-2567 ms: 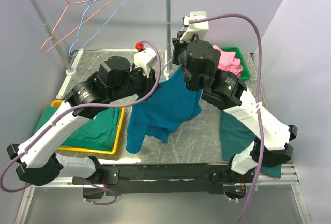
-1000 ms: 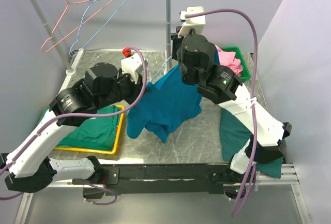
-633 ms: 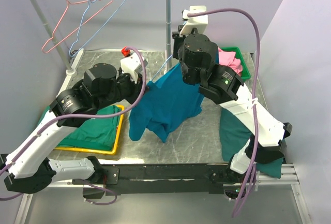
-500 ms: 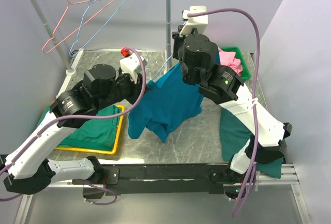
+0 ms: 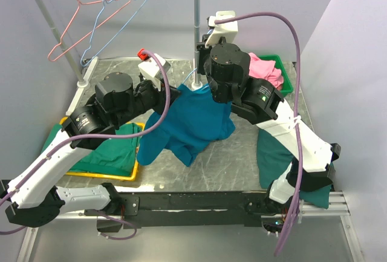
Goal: Place the t-shirt on the hanger
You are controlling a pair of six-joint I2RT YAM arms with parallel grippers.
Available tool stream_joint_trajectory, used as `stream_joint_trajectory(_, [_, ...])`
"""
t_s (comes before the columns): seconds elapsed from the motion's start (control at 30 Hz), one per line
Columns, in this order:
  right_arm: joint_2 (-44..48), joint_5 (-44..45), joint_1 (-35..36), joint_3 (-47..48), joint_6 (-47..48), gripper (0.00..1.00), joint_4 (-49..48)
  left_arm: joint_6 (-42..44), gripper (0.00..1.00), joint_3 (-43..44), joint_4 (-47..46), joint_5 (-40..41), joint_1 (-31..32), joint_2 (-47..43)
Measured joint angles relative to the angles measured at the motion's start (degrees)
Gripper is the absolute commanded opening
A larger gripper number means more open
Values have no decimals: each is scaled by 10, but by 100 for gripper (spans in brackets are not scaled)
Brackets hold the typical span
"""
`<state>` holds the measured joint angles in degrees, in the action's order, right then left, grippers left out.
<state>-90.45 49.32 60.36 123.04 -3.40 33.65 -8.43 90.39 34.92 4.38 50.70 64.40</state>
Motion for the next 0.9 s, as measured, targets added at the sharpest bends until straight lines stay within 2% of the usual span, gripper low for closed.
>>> stream_joint_trajectory(0.1, [-2, 0, 4, 12, 0, 0, 8, 0, 16, 0, -8, 0, 0, 2])
stream_joint_trajectory(0.17, [-5, 1, 6, 24, 3, 0, 11, 0, 20, 0, -14, 0, 0, 3])
stream_joint_trajectory(0.33, [-12, 5, 11, 46, 16, 0, 16, -1, 46, 0, -24, 0, 0, 3])
stream_joint_trajectory(0.4, [-15, 6, 13, 52, 21, 0, 16, -1, 49, 0, -23, 0, 0, 2])
stream_joint_trajectory(0.7, [-23, 6, 17, 65, 32, 0, 15, -2, 55, 57, 45, -1, 0, -3])
stream_joint_trajectory(0.9, [-38, 6, 17, 79, 41, 0, 16, -2, 53, 66, 104, -20, 0, -16])
